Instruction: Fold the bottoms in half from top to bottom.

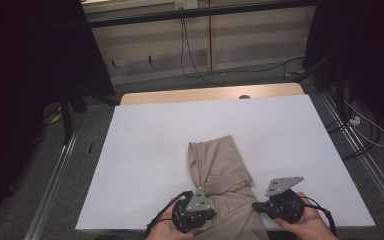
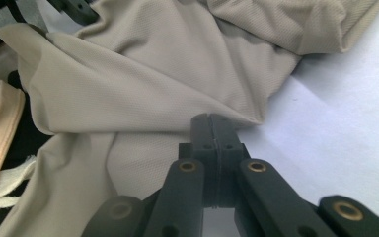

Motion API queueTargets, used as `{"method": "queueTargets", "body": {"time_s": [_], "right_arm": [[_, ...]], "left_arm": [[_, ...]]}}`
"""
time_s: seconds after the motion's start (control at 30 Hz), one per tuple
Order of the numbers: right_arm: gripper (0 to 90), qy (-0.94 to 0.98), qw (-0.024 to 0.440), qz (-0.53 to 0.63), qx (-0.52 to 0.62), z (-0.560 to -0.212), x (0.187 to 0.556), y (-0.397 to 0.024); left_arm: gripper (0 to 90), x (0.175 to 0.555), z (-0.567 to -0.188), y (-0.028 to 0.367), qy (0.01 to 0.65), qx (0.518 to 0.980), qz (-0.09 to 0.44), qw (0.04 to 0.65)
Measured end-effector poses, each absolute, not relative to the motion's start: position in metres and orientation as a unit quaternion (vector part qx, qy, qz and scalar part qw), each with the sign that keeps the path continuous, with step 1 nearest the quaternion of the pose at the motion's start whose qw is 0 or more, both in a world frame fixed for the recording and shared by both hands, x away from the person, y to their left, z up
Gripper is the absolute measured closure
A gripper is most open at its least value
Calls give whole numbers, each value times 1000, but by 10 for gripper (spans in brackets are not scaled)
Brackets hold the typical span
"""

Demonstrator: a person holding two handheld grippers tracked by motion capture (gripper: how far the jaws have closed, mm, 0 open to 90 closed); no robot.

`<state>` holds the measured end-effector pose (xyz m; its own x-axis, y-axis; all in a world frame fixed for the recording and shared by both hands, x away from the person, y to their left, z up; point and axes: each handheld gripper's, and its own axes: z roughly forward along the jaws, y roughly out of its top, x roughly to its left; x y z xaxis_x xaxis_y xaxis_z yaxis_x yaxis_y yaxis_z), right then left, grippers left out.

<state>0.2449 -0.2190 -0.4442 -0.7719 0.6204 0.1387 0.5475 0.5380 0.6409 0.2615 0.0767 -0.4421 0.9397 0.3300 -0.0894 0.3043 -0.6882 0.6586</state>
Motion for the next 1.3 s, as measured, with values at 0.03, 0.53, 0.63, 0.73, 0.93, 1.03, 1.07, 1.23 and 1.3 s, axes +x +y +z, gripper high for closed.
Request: {"method": "queueTargets", "body": {"time_s": [0.03, 0.53, 0.63, 0.73, 0.93, 1.03, 1.07, 1.23, 1.3], "right_arm": [[900, 878, 58, 342, 331, -443, 244, -220], [625, 851, 86, 377, 356, -428, 265, -230], [590, 847, 96, 387, 351, -421, 286, -221], [505, 846, 95, 393, 348, -421, 308, -207], [460, 851, 53, 378, 362, -442, 340, -193], [611, 852, 35, 389, 349, -442, 335, -196], [678, 852, 38, 394, 343, -439, 331, -197], [770, 851, 34, 419, 316, -427, 305, -207], [759, 855, 29, 415, 310, -427, 292, -210]], "left_arm": [[900, 261, -442, 79, 181, 916, 16, 359], [616, 272, -423, 103, 233, 886, 21, 401], [512, 296, -414, 95, 237, 880, 73, 405], [397, 324, -416, 82, 240, 880, 66, 404], [383, 338, -429, 65, 224, 888, 26, 400], [565, 327, -427, 68, 205, 892, 29, 401], [596, 324, -426, 71, 206, 889, 29, 407], [673, 303, -425, 79, 180, 893, 18, 412], [645, 294, -426, 81, 169, 894, 8, 414]]}}
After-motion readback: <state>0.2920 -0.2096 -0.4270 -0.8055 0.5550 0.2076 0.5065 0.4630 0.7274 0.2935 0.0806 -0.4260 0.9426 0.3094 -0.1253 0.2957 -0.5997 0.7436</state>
